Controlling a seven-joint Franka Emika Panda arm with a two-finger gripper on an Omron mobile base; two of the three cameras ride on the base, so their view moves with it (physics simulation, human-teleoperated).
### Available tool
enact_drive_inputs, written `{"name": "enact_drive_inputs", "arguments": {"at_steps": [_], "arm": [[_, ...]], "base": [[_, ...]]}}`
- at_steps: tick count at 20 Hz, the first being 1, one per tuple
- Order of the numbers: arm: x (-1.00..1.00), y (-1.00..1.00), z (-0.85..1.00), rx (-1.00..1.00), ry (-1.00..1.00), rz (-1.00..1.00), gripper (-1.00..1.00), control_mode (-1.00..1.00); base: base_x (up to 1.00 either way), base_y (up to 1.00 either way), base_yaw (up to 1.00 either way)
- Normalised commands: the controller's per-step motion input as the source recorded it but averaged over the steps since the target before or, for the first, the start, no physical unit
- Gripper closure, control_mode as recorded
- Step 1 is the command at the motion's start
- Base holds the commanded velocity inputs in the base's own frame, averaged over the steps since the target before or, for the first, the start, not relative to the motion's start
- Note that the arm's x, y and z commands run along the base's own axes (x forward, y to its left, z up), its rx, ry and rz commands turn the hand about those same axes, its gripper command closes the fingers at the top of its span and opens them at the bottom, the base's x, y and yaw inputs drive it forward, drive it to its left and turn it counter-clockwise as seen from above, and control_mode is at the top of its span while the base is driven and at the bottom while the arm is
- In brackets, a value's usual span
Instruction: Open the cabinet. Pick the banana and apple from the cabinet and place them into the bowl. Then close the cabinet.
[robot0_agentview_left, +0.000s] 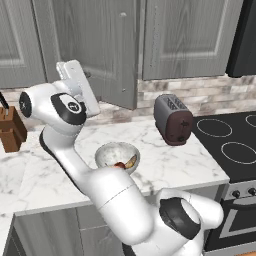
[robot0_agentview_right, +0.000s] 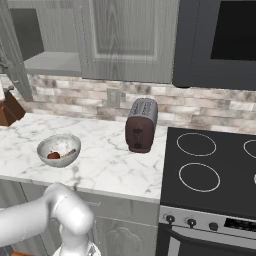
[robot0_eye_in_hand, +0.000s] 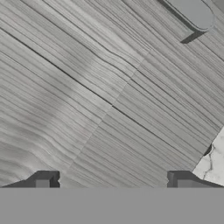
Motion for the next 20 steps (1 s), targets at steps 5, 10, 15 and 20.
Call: {"name": "enact_drive_inputs", "arguments": {"at_steps": [5,10,15,20], "arm": [[0.59,-0.52,0.0,0.0,-0.09,0.0,-1.0,-1.0],[0.61,-0.47,0.0,0.0,-0.11,0.01,-1.0,-1.0],[0.62,-0.45,0.0,0.0,-0.09,0.01,-1.0,-1.0],[0.56,-0.45,0.0,0.0,-0.03,0.0,-1.0,-1.0]], "base": [[0.0,0.0,0.0],[0.0,0.0,0.0],[0.0,0.0,0.0],[0.0,0.0,0.0]]}}
